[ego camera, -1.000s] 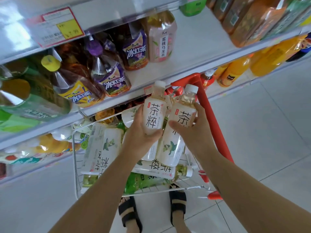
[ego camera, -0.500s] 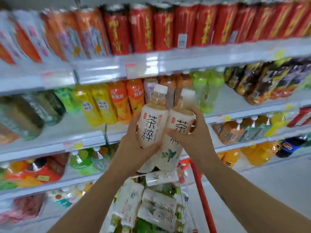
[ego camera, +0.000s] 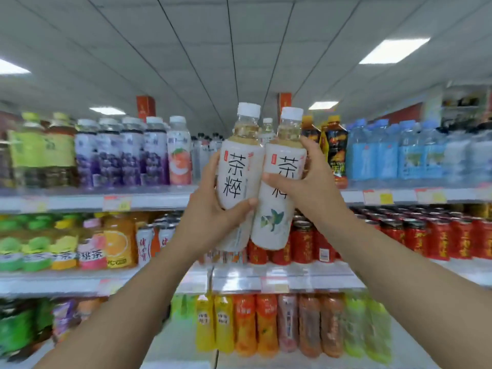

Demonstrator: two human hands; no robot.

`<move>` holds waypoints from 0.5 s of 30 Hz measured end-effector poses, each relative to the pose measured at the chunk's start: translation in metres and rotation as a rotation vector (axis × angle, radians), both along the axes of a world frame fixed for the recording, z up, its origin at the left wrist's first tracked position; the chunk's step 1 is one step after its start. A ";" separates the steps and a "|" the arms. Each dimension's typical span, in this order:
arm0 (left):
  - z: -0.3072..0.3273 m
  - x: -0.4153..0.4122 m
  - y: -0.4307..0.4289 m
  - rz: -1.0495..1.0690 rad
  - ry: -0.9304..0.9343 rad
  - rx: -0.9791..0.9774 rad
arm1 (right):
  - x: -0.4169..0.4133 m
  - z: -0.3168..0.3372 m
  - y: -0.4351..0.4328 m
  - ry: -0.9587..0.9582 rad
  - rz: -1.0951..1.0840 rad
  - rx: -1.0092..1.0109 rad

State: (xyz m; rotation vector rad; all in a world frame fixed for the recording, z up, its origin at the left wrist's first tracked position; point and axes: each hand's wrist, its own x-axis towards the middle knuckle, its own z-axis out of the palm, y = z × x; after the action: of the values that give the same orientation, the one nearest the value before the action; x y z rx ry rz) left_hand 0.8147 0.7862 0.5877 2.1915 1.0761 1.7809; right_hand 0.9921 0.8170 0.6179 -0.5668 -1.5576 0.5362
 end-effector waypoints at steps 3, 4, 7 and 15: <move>0.033 -0.015 -0.007 0.022 0.032 0.089 | -0.015 0.036 -0.001 -0.002 -0.005 0.078; 0.043 -0.021 -0.007 0.038 0.036 0.108 | -0.021 0.047 -0.001 -0.006 -0.017 0.099; 0.069 -0.036 0.000 0.062 0.039 0.170 | -0.037 0.076 0.002 -0.015 -0.038 0.188; 0.112 -0.062 0.086 -0.005 -0.033 0.223 | -0.069 0.114 0.054 -0.090 -0.255 0.330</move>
State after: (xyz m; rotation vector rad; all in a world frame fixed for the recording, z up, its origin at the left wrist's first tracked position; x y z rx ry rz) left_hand 0.7523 0.8718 0.6994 2.2725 0.9038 2.0156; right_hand 0.9228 0.8714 0.7316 -0.5294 -1.5880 0.0576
